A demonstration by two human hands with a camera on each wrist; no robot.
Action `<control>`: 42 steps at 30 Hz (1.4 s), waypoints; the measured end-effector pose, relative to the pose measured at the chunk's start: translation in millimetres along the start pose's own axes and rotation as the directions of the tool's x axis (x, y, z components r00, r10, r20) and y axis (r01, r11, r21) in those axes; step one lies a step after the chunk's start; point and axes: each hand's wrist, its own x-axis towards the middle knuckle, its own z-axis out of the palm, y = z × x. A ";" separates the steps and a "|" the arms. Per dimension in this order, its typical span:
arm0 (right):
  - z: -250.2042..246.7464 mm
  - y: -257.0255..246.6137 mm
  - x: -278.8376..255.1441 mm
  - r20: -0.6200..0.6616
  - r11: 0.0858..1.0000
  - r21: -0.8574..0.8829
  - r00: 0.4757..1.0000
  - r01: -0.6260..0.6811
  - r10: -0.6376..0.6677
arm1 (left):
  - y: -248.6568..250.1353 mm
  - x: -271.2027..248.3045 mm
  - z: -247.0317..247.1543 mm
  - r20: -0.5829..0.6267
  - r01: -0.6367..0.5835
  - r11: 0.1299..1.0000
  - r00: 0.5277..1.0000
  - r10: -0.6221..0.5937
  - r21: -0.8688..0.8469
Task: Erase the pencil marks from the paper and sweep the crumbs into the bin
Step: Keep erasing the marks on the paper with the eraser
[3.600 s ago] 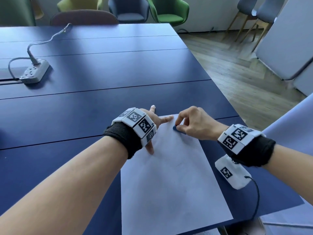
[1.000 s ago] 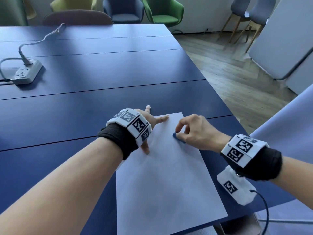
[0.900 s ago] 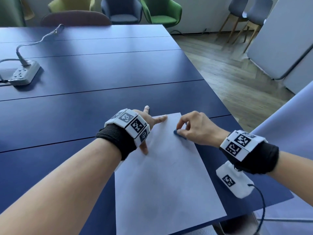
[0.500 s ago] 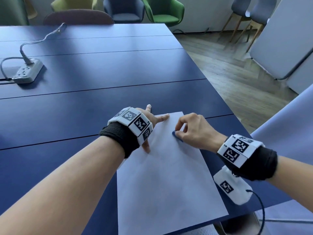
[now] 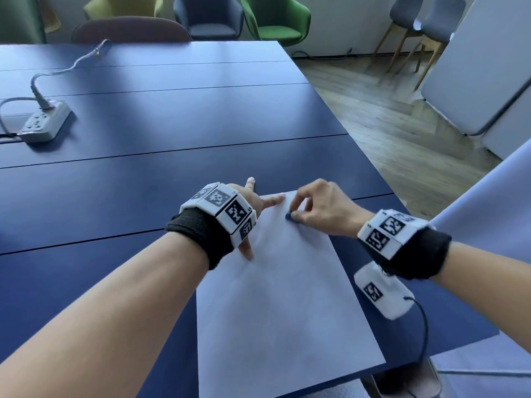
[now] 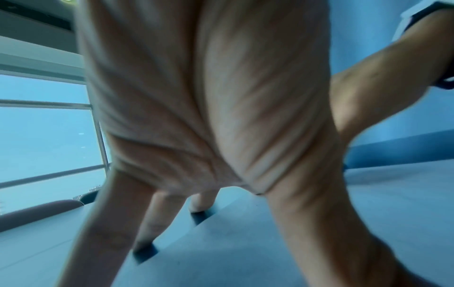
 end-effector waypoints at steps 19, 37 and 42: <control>15.2 -22.4 -10.6 0.192 0.989 0.026 0.971 0.143 -0.145 | -6.7 1.4 0.6 -0.001 0.008 1.000 1.000 -0.008 -0.013; 16.7 -20.6 -56.3 0.436 0.982 0.003 0.883 0.189 -0.171 | -2.0 -7.1 -4.6 0.022 0.022 0.998 0.999 -0.023 0.062; 14.7 -18.1 -54.0 0.273 0.985 0.013 0.947 0.173 -0.170 | 0.5 -10.6 -7.1 0.022 0.019 0.998 1.000 -0.020 0.061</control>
